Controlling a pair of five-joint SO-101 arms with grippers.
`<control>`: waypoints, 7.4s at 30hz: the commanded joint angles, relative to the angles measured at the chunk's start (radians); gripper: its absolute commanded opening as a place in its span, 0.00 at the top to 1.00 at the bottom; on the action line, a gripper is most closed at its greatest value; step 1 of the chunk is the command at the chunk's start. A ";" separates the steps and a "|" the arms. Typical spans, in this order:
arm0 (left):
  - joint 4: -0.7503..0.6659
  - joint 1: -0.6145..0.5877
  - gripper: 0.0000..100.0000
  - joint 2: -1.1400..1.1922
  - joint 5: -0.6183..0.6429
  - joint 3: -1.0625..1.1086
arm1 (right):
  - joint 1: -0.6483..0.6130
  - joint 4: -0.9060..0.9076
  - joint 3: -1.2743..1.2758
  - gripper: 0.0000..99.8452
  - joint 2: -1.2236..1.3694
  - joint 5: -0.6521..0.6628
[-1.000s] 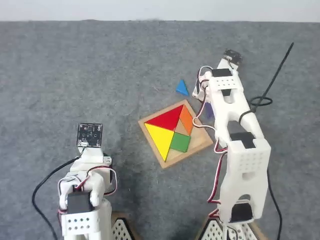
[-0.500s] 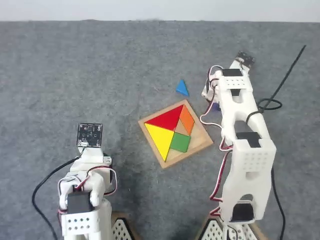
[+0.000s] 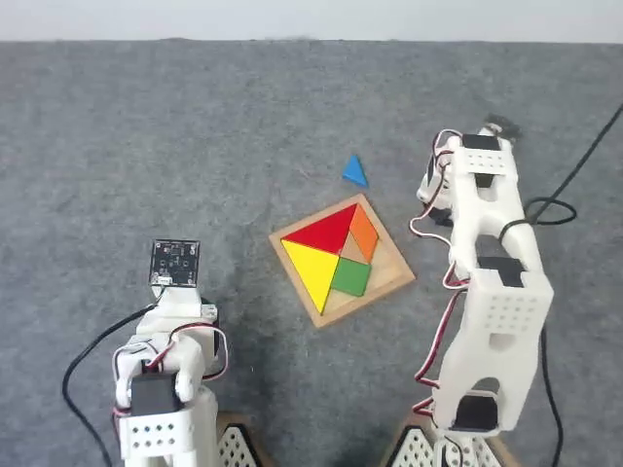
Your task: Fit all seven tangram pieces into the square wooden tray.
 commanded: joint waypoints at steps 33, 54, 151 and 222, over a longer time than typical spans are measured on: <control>0.003 -0.002 0.98 -0.018 0.017 -0.013 | 0.142 -0.142 -0.002 0.99 -0.044 0.350; 0.003 -0.002 0.98 -0.018 0.017 -0.013 | 0.113 -0.602 0.976 0.99 -1.133 0.442; 0.003 -0.002 0.98 -0.018 0.017 -0.013 | 0.378 0.030 0.420 0.72 -0.354 2.226; 0.003 -0.002 0.98 -0.018 0.017 -0.013 | -0.318 -0.004 0.445 0.86 -0.371 0.359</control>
